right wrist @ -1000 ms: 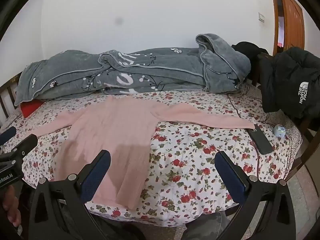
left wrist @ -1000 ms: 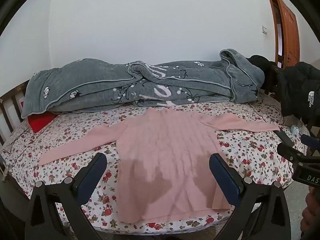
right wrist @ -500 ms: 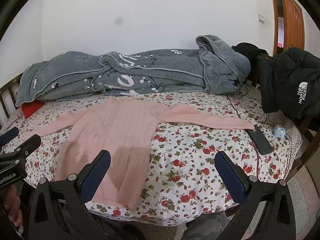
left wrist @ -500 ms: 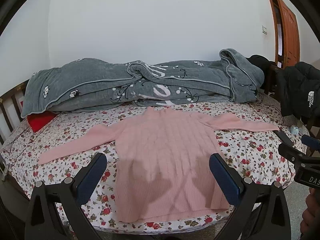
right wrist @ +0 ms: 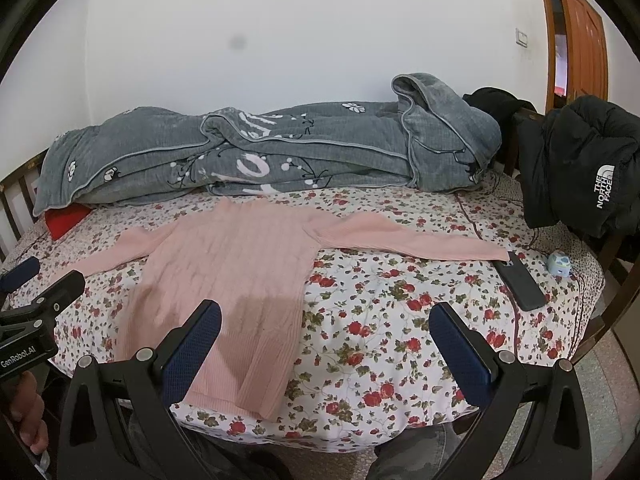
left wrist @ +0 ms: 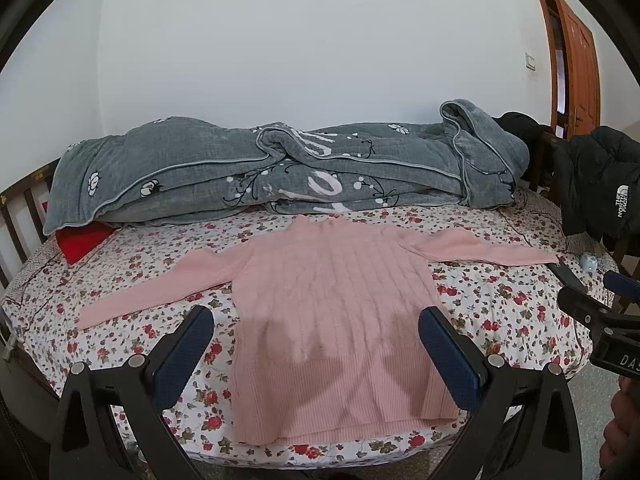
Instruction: Fold small clothes
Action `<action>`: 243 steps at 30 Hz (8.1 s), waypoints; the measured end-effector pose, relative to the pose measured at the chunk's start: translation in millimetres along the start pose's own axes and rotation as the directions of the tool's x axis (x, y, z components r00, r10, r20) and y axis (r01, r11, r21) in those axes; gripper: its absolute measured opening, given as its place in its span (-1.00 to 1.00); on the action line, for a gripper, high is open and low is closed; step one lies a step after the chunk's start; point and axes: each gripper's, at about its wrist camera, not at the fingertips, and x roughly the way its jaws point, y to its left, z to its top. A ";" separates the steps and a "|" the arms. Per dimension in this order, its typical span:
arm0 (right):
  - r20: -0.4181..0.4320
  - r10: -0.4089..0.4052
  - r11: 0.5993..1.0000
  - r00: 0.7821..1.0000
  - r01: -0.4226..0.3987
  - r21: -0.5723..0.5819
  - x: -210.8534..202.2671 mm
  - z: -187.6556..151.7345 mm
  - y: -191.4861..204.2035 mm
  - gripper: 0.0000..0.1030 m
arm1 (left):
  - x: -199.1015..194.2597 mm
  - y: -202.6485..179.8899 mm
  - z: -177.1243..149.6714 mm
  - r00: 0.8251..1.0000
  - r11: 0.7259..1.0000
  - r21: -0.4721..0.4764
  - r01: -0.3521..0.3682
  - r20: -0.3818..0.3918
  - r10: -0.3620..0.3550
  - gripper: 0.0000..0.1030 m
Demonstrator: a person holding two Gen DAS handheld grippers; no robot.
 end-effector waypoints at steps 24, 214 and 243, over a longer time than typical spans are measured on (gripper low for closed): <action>0.007 0.004 1.000 1.000 -0.005 0.007 -3.8 2.3 0.6 0.99 | -0.8 -1.4 -1.2 1.000 1.000 -0.002 -0.001 0.001 0.001 1.00; -0.107 -0.076 0.900 0.991 0.114 0.420 289.4 -14.1 -286.5 0.19 | 364.7 104.7 8.5 0.967 0.996 -0.066 0.056 -0.247 -0.071 0.73; 0.134 -0.147 0.962 0.980 0.110 0.252 240.7 98.6 -215.4 -0.89 | 358.0 118.2 10.4 0.971 0.986 -0.137 0.096 -0.205 -0.123 0.74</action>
